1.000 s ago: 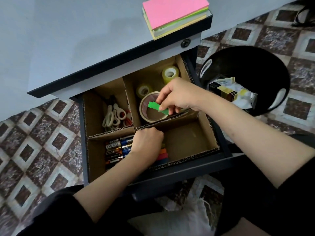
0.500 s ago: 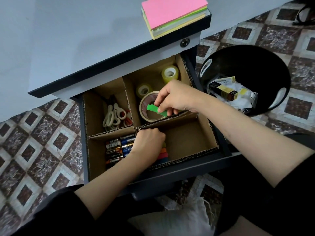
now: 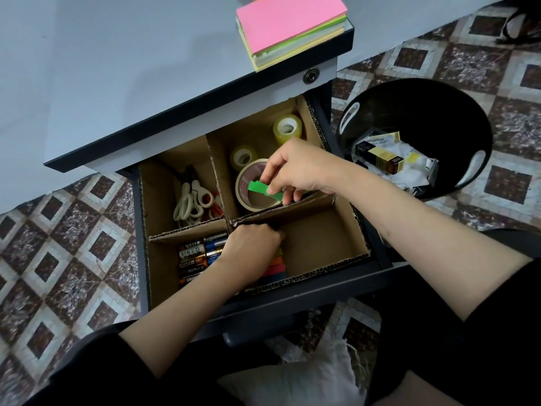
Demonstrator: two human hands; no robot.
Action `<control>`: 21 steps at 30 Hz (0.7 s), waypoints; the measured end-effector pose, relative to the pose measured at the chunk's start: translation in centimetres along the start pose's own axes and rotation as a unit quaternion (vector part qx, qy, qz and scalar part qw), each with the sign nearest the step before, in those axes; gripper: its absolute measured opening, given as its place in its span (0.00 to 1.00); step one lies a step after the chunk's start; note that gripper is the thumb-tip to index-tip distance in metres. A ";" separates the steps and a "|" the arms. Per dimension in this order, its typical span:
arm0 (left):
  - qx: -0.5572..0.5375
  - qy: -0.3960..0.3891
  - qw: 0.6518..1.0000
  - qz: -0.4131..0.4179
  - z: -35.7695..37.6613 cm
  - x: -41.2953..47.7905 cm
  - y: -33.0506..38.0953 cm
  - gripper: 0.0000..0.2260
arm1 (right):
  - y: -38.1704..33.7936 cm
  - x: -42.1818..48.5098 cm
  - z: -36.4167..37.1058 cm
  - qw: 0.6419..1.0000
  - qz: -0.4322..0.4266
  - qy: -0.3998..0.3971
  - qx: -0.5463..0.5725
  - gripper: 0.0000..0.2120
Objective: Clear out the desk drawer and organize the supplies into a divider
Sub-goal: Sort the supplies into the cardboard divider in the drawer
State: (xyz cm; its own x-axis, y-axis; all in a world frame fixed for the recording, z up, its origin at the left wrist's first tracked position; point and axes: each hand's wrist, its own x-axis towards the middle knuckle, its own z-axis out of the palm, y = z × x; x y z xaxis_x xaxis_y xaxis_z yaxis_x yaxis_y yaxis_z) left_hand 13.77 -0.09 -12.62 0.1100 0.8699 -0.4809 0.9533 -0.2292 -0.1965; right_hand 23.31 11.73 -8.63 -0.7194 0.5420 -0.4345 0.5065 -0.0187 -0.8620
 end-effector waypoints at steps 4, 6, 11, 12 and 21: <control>-0.001 -0.016 1.000 -0.004 -0.1 -0.1 0.0 0.15 | -0.1 0.0 0.0 1.000 -0.002 -0.002 -0.004 0.09; -0.007 -0.027 1.000 -0.008 -0.3 -0.2 -0.1 0.14 | -0.2 0.0 -0.1 1.000 -0.002 -0.001 -0.004 0.09; -0.191 0.062 0.980 0.018 -0.5 -1.9 -1.6 0.15 | -0.4 -0.5 -0.6 1.000 -0.001 0.023 -0.012 0.07; -0.231 0.131 0.964 0.026 -0.7 -2.4 -2.1 0.14 | -0.3 -0.8 -0.9 0.999 0.003 0.033 -0.031 0.07; -0.312 0.373 0.860 -0.156 1.3 -3.6 -9.1 0.12 | -1.0 -5.6 0.1 0.986 -0.013 -0.006 -0.168 0.12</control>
State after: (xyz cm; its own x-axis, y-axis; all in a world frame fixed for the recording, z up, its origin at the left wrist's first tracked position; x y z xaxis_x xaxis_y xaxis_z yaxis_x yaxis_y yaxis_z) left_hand 4.28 -1.73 -10.19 -0.2504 0.9382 0.2390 0.9092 0.1431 0.3910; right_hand 26.77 8.66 -5.37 -0.7395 0.5277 -0.4180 0.6148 0.2763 -0.7387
